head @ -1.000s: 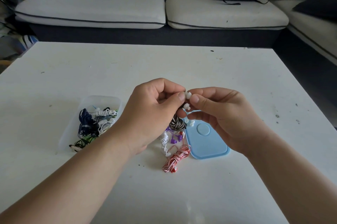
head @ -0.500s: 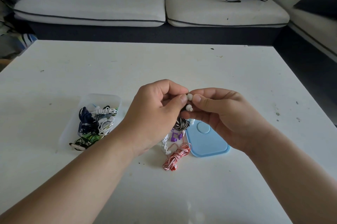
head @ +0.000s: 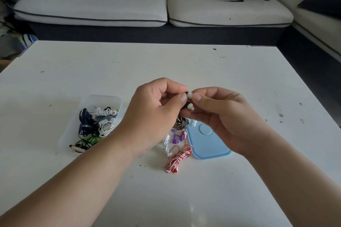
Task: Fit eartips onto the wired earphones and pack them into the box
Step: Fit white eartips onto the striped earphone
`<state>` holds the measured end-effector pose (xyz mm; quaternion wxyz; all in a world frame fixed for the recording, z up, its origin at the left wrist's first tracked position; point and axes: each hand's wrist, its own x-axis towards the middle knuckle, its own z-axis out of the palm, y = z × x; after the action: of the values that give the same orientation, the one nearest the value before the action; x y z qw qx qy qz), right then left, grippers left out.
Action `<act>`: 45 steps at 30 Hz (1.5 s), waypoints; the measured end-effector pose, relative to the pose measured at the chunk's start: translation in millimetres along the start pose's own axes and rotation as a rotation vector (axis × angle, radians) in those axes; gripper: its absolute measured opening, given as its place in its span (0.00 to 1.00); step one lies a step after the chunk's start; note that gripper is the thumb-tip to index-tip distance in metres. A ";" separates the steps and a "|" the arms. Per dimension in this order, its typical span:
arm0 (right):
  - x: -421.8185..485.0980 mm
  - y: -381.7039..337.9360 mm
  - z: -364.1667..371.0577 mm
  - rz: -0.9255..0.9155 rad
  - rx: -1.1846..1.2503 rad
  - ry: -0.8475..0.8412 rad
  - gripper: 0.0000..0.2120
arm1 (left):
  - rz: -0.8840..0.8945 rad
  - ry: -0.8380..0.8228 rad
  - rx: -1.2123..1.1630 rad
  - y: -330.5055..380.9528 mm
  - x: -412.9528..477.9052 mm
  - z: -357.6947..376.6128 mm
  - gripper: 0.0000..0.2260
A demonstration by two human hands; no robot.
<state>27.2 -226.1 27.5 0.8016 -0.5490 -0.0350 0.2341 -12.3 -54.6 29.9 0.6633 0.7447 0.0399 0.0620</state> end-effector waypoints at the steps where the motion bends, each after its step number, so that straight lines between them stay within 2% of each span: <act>1: -0.7 -0.3 0.7 -0.029 -0.042 0.024 0.10 | -0.023 0.017 -0.024 -0.1 0.3 0.4 0.07; 8: -2.7 -3.2 7.3 -0.230 -0.391 0.224 0.06 | -0.158 0.060 -0.104 3.2 0.2 1.8 0.04; 16: -8.1 -4.8 7.0 -0.285 -0.666 0.200 0.06 | -0.230 -0.003 -0.129 4.7 -1.0 1.5 0.03; 20: -9.3 -2.8 4.7 -0.351 -0.748 0.156 0.09 | -0.220 -0.026 -0.085 2.9 -2.0 0.4 0.04; 25: -7.6 2.6 6.6 -0.386 -0.706 0.200 0.07 | -0.137 -0.012 -0.006 1.2 -2.2 0.6 0.05; 29: -4.5 5.1 5.7 -0.422 -0.678 0.198 0.04 | -0.177 0.010 -0.040 2.6 -1.3 2.0 0.05; 33: -3.7 3.9 2.3 -0.380 -0.670 0.159 0.06 | -0.210 0.015 -0.051 1.3 -1.1 2.5 0.04; 36: -2.2 2.1 -0.1 -0.320 -0.538 0.129 0.08 | -0.211 0.017 -0.080 1.8 0.0 0.7 0.04; 40: 0.1 3.1 -1.5 -0.228 -0.376 0.135 0.07 | -0.201 0.014 -0.072 1.2 1.2 0.1 0.04; 45: -0.8 4.7 -1.4 -0.193 -0.394 0.101 0.06 | -0.196 -0.001 -0.056 -0.4 -0.4 0.4 0.05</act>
<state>25.3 -226.4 22.9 0.6983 -0.7001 -0.0923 0.1171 -12.6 -55.0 29.5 0.6867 0.7185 0.1102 -0.0025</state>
